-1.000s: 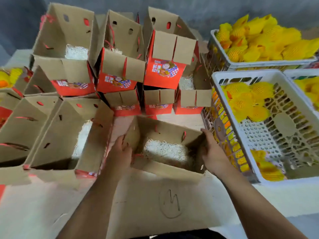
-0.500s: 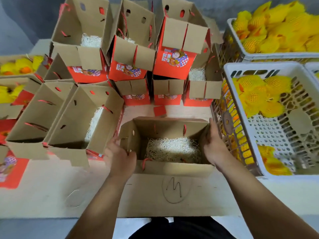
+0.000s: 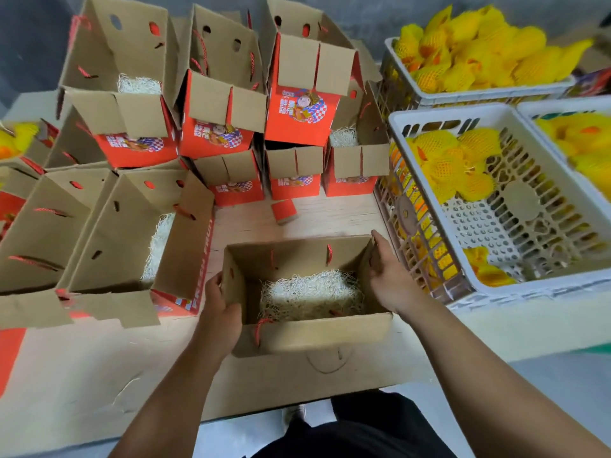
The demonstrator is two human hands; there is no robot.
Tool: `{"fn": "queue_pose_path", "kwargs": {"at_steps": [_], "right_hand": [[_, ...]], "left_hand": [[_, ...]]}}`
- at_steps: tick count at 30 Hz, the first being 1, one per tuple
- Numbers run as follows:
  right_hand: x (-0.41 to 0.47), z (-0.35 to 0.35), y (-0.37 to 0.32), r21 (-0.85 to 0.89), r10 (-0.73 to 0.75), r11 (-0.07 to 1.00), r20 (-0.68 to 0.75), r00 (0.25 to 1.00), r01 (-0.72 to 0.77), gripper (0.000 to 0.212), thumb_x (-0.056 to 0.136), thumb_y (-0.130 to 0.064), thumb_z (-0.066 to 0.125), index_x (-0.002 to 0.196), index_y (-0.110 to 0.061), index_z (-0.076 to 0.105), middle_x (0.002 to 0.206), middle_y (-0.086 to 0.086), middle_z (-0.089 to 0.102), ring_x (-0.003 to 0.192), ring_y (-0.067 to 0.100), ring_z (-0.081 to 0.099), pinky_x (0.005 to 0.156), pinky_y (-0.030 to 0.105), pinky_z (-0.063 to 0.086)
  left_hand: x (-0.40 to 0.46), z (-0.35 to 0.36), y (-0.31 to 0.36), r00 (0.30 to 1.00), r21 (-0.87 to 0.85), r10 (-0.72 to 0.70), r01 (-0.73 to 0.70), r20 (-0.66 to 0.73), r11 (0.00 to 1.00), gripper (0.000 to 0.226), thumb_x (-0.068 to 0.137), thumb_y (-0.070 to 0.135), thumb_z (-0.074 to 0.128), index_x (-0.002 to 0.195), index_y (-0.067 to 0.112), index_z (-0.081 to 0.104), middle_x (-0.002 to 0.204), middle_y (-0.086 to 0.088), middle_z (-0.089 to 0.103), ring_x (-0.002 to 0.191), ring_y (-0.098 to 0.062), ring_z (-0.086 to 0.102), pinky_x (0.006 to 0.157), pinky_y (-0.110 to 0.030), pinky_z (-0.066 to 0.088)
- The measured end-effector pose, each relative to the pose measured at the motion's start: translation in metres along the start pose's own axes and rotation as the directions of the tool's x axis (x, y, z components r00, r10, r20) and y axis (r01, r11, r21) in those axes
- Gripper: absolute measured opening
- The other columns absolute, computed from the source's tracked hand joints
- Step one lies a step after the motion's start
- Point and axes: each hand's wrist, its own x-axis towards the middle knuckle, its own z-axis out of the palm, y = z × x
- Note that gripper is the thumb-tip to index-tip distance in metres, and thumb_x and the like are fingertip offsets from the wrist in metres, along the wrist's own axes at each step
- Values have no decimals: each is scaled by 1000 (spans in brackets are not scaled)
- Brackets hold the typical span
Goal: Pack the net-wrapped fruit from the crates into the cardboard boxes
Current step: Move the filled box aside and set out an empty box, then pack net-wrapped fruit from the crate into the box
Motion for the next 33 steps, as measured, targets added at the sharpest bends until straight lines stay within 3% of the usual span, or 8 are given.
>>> {"fn": "queue_pose_path", "kwargs": {"at_steps": [5,11,17,20,22,25,30,33], "right_hand": [[-4,-18,8,36,-7,999,-21,1000,7,63,103,-19,51,157,-40,25,141,0,56,121,19,60,99,35,50],[7,-83,19,-61,-230,973,-203,952,222,37,98,-7,54,131,-22,60,118,-7,70,106,10,65,94,23,49],[27,-151,38,-74,-453,891,-191,871,447,38,89,-5,47,115,-25,66,100,-15,69,92,-5,63,78,8,43],[55,-189,73,-98,-267,962,-141,953,255,28,97,-9,52,118,-27,56,110,-3,66,91,14,64,73,16,46],[74,-205,106,-281,59,959,107,992,-26,43,98,-19,58,139,-21,44,135,12,55,110,29,61,86,33,52],[91,-205,135,-642,417,760,357,836,-105,68,96,-33,56,155,-27,23,167,13,11,141,34,36,108,50,42],[112,-196,133,-702,421,703,286,861,-111,78,95,-25,51,162,-33,11,170,8,-3,156,35,0,115,54,32],[112,-193,136,-689,417,712,260,871,-135,84,90,-23,60,160,-20,13,165,15,13,150,36,22,107,47,40]], "left_hand": [[-16,15,29,898,446,281,-111,-337,888,57,90,23,68,142,21,47,138,-13,53,129,-38,47,107,-57,39],[-30,115,117,852,59,522,-523,27,850,18,104,28,53,119,33,59,111,18,60,101,11,55,79,-4,40],[-27,247,203,660,31,733,-746,165,665,23,98,8,51,109,10,71,105,-6,68,99,-16,59,88,-29,45],[-13,289,227,612,170,766,-791,196,588,28,94,7,54,112,12,74,107,-10,70,101,-26,63,88,-38,47],[-4,310,238,623,206,718,-782,311,589,28,97,8,55,119,15,72,115,-7,71,108,-27,64,92,-40,49],[6,330,237,605,418,668,-792,434,446,30,99,15,53,122,24,71,114,0,73,111,-26,63,96,-42,45],[5,337,227,593,665,654,-725,470,180,22,94,24,53,108,29,69,95,4,70,100,-23,61,94,-41,31],[5,337,231,602,683,642,-712,475,163,22,96,27,53,111,31,67,98,5,70,102,-22,60,93,-41,30]]}}
